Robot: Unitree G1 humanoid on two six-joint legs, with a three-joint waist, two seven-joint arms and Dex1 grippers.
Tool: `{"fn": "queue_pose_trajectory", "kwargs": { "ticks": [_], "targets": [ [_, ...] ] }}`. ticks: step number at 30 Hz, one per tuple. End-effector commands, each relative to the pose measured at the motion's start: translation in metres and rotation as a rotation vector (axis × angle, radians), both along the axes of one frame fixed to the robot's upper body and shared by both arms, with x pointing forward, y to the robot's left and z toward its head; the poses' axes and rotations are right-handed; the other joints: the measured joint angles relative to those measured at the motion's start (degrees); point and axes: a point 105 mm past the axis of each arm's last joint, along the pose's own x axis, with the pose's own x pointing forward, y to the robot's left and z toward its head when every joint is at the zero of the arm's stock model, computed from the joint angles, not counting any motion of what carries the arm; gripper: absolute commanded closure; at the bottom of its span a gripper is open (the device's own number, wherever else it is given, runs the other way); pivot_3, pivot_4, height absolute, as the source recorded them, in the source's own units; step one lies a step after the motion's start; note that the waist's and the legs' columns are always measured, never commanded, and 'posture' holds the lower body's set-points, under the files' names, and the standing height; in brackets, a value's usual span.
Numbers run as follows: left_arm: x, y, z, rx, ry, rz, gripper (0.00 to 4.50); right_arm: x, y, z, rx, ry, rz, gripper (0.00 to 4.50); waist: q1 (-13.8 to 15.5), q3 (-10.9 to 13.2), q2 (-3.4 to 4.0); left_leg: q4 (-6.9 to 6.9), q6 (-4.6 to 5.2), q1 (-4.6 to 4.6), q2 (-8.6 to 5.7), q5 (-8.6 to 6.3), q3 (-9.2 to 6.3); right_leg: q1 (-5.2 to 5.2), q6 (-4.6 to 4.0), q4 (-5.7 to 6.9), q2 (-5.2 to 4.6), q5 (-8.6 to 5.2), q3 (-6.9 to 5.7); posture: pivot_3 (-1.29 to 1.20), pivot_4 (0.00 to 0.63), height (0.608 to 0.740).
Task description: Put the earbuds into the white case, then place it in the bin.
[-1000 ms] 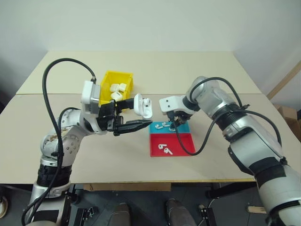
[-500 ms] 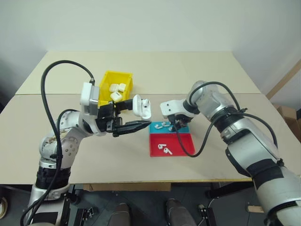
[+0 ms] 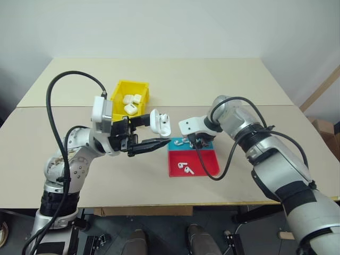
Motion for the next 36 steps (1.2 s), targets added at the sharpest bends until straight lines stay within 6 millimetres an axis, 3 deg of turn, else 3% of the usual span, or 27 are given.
{"fn": "queue_pose_trajectory", "kwargs": {
  "ticks": [1,5,11,17,22,24,29,32,36],
  "targets": [
    [-0.005,0.001,0.008,-0.002,-0.063,0.003,1.72,0.001,-0.002,-0.002,-0.001,-0.003,0.000,2.70,0.0,0.0,0.00,0.00,0.00,0.01,0.00,0.00,0.00,0.02,0.00,0.00,0.00,0.00,0.00,0.00,0.150,0.740],
    [-0.004,0.002,0.008,0.000,-0.066,0.007,1.72,0.001,-0.003,-0.007,-0.003,-0.003,-0.016,3.83,0.0,0.0,0.00,0.00,0.00,0.09,0.00,0.00,0.00,0.10,0.00,0.00,0.00,0.00,0.00,0.00,0.150,0.740],
    [-0.004,0.002,0.008,0.003,-0.061,0.001,1.72,0.002,-0.009,0.014,0.175,0.019,-0.141,3.83,0.0,0.0,0.00,0.00,0.00,0.10,0.00,0.00,0.00,0.11,0.00,0.01,0.00,0.00,0.00,0.00,0.150,0.740],
    [-0.002,0.005,0.014,-0.015,-0.050,-0.018,1.72,-0.024,-0.036,0.067,0.543,0.069,-0.311,3.83,1.1,0.0,0.05,0.01,0.00,-0.12,-0.02,0.00,-0.05,-0.02,0.00,-0.06,-0.02,0.00,-0.05,0.00,0.150,0.740],
    [-0.002,0.001,0.019,-0.031,-0.047,-0.048,1.72,-0.066,-0.045,0.124,1.067,0.055,-0.333,3.83,1.4,0.0,0.06,0.01,0.00,-0.02,-0.01,0.00,-0.06,0.06,0.02,-0.05,0.00,-0.01,-0.04,0.00,0.150,0.740],
    [-0.001,-0.001,0.020,-0.032,-0.045,-0.054,1.72,-0.078,-0.045,0.136,1.225,0.031,-0.332,3.83,1.2,0.0,0.05,0.00,0.01,0.01,-0.01,0.00,-0.07,0.12,0.02,-0.04,0.02,-0.01,-0.04,0.00,0.150,0.740],
    [0.000,-0.004,0.022,-0.027,-0.036,-0.066,1.72,-0.114,-0.030,0.161,1.551,0.125,-0.243,3.83,1.2,0.0,0.07,0.00,0.00,0.02,-0.01,0.00,-0.05,0.07,0.02,0.02,0.03,0.01,-0.01,0.00,0.150,0.740],
    [0.000,-0.006,0.023,-0.024,-0.027,-0.069,1.72,-0.134,-0.011,0.166,1.600,0.160,-0.166,3.83,1.2,0.0,0.07,-0.02,0.00,-0.02,-0.01,0.00,-0.07,0.05,0.03,-0.01,0.03,0.00,-0.02,0.00,0.150,0.740],
    [0.002,-0.008,0.024,-0.014,-0.008,-0.078,1.72,-0.143,0.009,0.167,1.611,0.224,-0.138,3.83,1.2,0.0,0.08,-0.01,0.00,-0.02,-0.01,0.00,-0.07,0.08,0.03,-0.03,0.01,0.00,-0.04,0.00,0.150,0.740]
  ]
}}
